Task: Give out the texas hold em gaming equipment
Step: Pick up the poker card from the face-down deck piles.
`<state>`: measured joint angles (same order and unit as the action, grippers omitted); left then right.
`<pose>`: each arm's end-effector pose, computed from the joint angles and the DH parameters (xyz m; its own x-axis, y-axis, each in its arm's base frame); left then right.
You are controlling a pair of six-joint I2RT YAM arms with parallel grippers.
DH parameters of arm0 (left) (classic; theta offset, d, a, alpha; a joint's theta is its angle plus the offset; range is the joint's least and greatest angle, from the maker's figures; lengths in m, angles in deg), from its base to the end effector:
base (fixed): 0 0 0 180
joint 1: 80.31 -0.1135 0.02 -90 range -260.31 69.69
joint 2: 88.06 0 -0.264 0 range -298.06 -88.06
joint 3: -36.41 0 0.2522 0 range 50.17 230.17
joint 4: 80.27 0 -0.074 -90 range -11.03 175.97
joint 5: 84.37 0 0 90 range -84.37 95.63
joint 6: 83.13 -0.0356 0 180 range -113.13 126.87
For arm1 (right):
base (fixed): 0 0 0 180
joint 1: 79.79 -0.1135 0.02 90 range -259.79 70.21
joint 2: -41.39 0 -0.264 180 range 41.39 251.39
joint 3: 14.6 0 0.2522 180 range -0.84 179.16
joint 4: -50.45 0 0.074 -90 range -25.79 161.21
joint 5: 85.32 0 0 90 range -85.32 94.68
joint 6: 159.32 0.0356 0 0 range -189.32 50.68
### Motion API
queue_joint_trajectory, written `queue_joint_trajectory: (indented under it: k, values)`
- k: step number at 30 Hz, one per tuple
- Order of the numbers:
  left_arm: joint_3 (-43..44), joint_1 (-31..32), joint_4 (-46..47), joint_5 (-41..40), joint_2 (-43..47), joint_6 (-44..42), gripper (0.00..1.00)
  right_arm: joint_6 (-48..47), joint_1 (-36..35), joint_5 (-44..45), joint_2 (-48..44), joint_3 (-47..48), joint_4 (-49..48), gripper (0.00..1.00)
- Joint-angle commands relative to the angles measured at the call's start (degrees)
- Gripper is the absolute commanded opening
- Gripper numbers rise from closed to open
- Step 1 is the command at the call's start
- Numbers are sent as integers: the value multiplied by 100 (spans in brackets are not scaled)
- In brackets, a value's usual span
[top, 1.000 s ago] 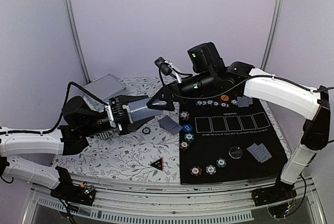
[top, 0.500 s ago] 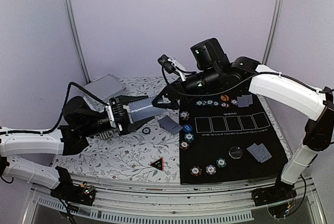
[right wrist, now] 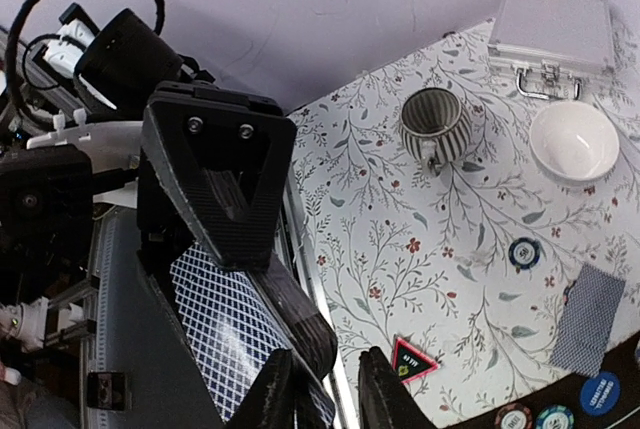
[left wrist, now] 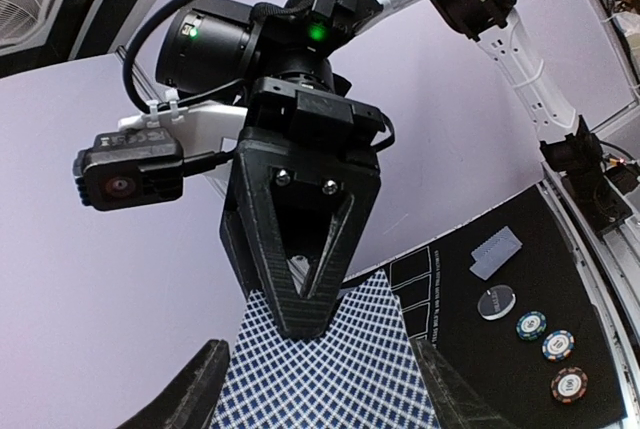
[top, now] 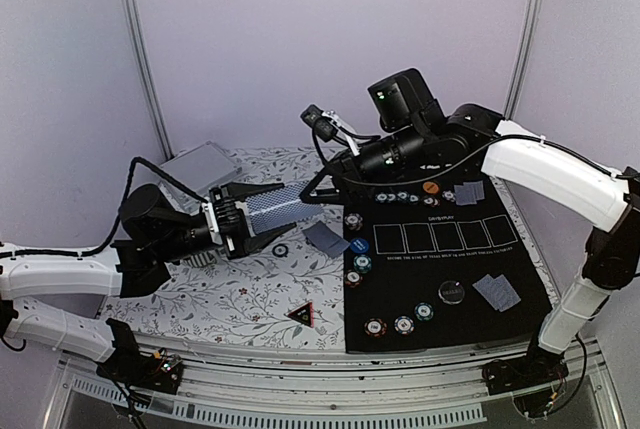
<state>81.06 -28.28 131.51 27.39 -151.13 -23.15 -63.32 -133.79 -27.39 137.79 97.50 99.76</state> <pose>0.1396 -0.2004 0.2939 0.6004 -0.0141 -0.7996 0.7550 0.3397 0.5609 0.2075 0.3177 0.3864 -0.4224 -0.4307 -0.7975 -0.9063 0.1864 0.3793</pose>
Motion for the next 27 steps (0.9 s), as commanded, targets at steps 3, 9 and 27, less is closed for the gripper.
queue_joint_trajectory:
  k: [3, 9, 27]
  values:
    - [-9, 80, 210, 5, -34, -21, 57, -57, 10, 114, -287, 183, 237, 16]
    - [-12, 80, 210, 7, -36, -21, 57, -71, 42, 107, -356, 212, 307, 15]
    - [-9, 89, 210, 6, -39, -21, 57, 5, 271, -479, -808, 24, 42, 1]
